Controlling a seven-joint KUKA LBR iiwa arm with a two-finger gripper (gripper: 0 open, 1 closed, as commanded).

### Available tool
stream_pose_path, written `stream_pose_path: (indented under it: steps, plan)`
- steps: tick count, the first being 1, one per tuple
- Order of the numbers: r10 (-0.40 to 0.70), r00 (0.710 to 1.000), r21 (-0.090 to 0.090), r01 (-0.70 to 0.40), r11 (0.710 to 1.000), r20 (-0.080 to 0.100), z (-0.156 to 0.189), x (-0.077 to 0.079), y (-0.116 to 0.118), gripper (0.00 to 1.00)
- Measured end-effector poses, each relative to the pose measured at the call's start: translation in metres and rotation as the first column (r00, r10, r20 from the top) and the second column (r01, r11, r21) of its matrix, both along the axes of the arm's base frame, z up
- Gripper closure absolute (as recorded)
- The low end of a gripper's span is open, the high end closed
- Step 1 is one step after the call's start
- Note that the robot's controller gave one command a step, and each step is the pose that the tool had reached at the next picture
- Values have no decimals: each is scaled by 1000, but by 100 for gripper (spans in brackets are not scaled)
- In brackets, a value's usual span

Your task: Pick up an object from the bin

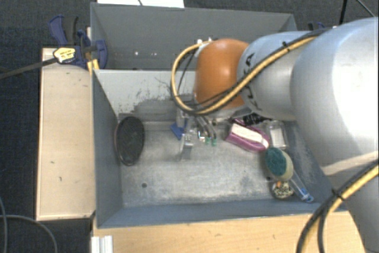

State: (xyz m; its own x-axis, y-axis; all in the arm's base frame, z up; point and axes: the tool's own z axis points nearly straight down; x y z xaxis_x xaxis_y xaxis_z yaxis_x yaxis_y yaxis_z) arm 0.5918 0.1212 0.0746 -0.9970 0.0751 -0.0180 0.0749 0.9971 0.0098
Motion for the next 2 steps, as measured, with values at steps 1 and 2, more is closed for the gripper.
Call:
stream_pose_path:
  steps: [1, 2]
  plan:
    - [-1, 1000, -4, 1, 1000, -7, -1, -2, -1, 100]
    - [68, 998, -7, -68, 998, -8, 177, -22, -7, 100]
